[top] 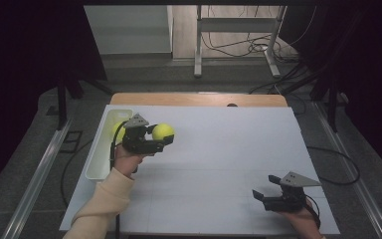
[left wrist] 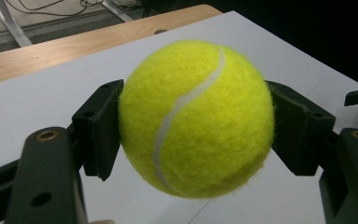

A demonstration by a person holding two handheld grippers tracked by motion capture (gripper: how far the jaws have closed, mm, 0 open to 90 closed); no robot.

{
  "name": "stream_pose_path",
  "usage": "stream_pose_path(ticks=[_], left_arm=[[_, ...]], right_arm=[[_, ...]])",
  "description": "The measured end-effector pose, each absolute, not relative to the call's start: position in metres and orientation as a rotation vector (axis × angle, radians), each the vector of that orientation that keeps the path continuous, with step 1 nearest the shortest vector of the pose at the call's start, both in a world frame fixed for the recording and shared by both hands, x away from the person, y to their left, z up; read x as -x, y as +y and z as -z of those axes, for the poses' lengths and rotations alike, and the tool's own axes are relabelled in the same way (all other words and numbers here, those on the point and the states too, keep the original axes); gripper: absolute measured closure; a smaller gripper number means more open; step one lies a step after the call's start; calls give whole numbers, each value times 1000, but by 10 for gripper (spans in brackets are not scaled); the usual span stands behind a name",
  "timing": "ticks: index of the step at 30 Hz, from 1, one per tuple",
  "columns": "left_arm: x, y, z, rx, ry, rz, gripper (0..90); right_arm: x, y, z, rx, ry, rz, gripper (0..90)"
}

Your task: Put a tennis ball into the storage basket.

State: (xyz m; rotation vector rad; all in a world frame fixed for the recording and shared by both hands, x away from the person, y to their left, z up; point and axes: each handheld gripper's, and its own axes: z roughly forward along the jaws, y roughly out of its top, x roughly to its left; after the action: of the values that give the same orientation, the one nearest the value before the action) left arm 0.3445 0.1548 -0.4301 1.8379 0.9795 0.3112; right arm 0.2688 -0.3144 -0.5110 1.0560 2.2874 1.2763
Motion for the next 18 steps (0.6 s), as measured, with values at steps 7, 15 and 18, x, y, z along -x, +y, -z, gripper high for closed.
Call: stream_pose_path(ticks=[7,15,18], left_arm=[[-342,162,430,-1833,990,-322,272],[-337,174,425,-1812,1010,-340,272],[-335,178,423,-1805,1017,-350,272]], right_arm=[[-269,-315,511,-1056,2288,-1274,135],[-269,-314,511,-1054,2290,-1273,135],[-269,-314,511,-1053,2289,-1279,135]])
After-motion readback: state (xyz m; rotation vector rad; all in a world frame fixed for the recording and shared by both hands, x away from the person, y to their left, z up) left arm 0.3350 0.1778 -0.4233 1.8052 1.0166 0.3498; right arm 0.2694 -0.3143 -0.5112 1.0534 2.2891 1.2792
